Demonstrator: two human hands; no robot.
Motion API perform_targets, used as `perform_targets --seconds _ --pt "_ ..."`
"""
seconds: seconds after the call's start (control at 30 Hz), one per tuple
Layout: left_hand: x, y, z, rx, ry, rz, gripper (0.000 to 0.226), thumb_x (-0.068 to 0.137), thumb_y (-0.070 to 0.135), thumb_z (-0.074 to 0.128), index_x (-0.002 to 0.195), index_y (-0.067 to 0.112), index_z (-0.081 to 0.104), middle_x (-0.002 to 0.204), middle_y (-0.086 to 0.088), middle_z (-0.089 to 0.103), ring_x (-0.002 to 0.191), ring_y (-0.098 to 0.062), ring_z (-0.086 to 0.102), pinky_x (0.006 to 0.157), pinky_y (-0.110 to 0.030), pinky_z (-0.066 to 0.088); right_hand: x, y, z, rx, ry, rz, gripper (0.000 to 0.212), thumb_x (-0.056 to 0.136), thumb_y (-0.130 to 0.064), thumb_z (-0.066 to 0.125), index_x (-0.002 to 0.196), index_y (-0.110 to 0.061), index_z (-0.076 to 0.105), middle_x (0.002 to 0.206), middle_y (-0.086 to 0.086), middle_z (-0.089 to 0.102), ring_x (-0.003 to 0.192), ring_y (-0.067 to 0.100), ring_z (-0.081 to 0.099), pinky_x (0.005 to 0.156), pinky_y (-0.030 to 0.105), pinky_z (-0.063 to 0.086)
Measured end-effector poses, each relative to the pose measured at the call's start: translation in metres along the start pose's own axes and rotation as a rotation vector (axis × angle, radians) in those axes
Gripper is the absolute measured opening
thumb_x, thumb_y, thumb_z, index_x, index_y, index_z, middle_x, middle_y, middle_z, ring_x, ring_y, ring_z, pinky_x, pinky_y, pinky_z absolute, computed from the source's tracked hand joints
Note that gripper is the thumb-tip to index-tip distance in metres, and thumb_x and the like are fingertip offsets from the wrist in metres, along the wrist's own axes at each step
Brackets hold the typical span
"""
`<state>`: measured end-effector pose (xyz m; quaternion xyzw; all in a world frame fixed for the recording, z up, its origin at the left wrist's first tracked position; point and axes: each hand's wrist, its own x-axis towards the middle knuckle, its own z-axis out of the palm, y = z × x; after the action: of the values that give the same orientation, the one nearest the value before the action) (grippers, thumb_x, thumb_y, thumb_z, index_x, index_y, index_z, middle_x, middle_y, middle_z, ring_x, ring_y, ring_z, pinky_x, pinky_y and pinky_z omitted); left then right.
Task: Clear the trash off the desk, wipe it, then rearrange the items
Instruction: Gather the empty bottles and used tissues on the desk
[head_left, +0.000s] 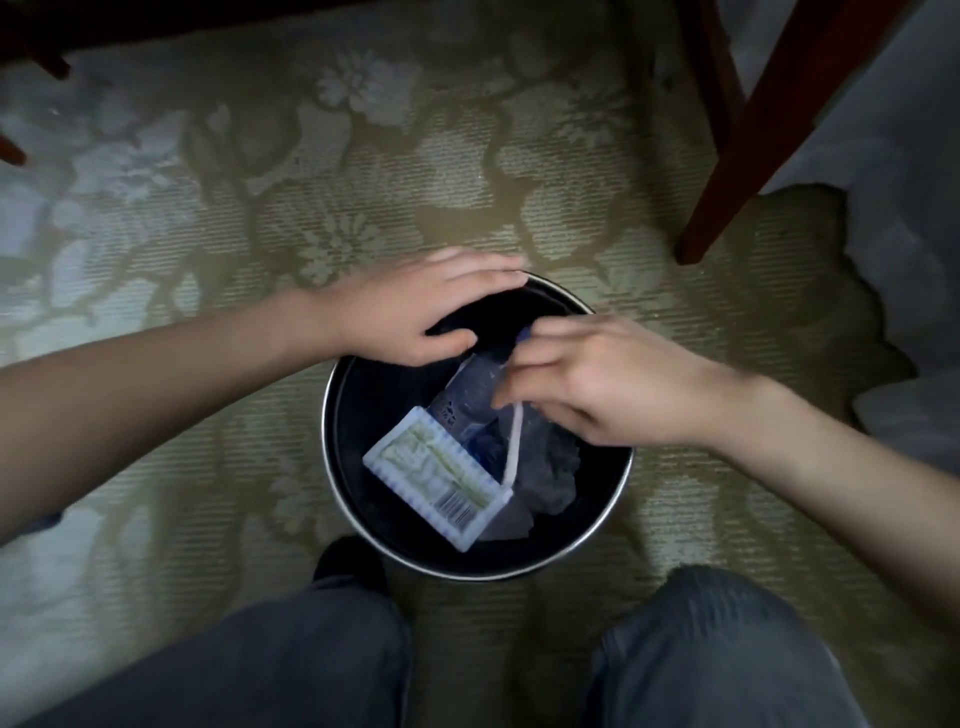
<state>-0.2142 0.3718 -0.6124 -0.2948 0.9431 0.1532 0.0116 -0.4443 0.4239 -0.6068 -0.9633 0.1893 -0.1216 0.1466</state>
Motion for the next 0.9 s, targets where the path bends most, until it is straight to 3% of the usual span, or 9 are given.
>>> perform_targets --seconds 0.1,0.2,0.3,0.47,0.6,0.77,0.9 --pt "-0.014 0.002 -0.016 0.089 -0.007 -0.087 0.055 0.087 0.034 0.035 0.138 0.017 0.041 0.140 -0.005 0.045 0.124 -0.025 0.043 0.096 -0.041 0.043 0.003 -0.006 0.000 -0.031 -0.104 0.033 0.029 0.075 -0.007 0.066 0.102 -0.018 0.067 0.088 -0.003 0.065 0.079 0.023 0.057 0.062 0.036 0.053" --pt "-0.028 0.003 -0.051 0.107 0.011 -0.196 0.044 0.091 0.024 0.044 0.135 0.021 0.047 0.124 -0.002 0.057 0.115 -0.023 0.049 0.084 -0.033 0.042 0.016 -0.012 -0.017 -0.150 -0.095 0.130 0.026 0.071 -0.013 0.070 0.096 -0.019 0.067 0.082 -0.002 0.065 0.076 0.023 0.059 0.055 0.030 0.050" --pt "-0.046 0.014 -0.099 0.078 -0.062 -0.328 0.046 0.094 0.026 0.044 0.139 0.027 0.039 0.127 0.002 0.053 0.119 -0.018 0.044 0.087 -0.032 0.040 0.037 -0.028 -0.050 -0.230 -0.078 0.231 0.028 0.072 -0.016 0.070 0.100 -0.017 0.067 0.082 0.001 0.065 0.076 0.026 0.061 0.055 0.031 0.049" --pt "-0.090 0.052 -0.193 0.077 -0.135 -0.358 0.052 0.094 0.033 0.041 0.144 0.030 0.028 0.136 0.005 0.045 0.123 -0.016 0.039 0.090 -0.035 0.043 0.072 -0.086 -0.130 -0.291 -0.067 0.316 0.037 0.074 -0.029 0.057 0.110 -0.021 0.065 0.086 -0.003 0.065 0.077 0.021 0.060 0.060 0.027 0.046" --pt "-0.128 0.094 -0.296 0.016 -0.094 -0.371 0.054 0.095 0.034 0.041 0.145 0.032 0.023 0.144 0.007 0.037 0.130 -0.013 0.033 0.097 -0.034 0.039 0.106 -0.148 -0.224 -0.222 -0.032 0.406 0.041 0.080 -0.034 0.037 0.111 -0.022 0.062 0.085 -0.003 0.064 0.077 0.021 0.060 0.059 0.027 0.048" --pt "-0.176 0.134 -0.419 -0.054 -0.024 -0.448 0.058 0.094 0.038 0.041 0.147 0.030 0.019 0.147 0.007 0.032 0.132 -0.012 0.031 0.101 -0.034 0.037 0.154 -0.215 -0.340 -0.187 0.066 0.511 0.038 0.079 -0.034 0.041 0.110 -0.022 0.058 0.081 -0.004 0.062 0.075 0.020 0.061 0.056 0.025 0.047" --pt "-0.207 0.143 -0.493 -0.145 -0.010 -0.518 0.058 0.094 0.037 0.042 0.147 0.029 0.018 0.150 0.005 0.028 0.134 -0.012 0.026 0.106 -0.036 0.033 0.197 -0.251 -0.403 -0.149 0.046 0.593 0.041 0.078 -0.035 0.038 0.114 -0.022 0.052 0.082 -0.004 0.062 0.074 0.021 0.061 0.052 0.027 0.050"
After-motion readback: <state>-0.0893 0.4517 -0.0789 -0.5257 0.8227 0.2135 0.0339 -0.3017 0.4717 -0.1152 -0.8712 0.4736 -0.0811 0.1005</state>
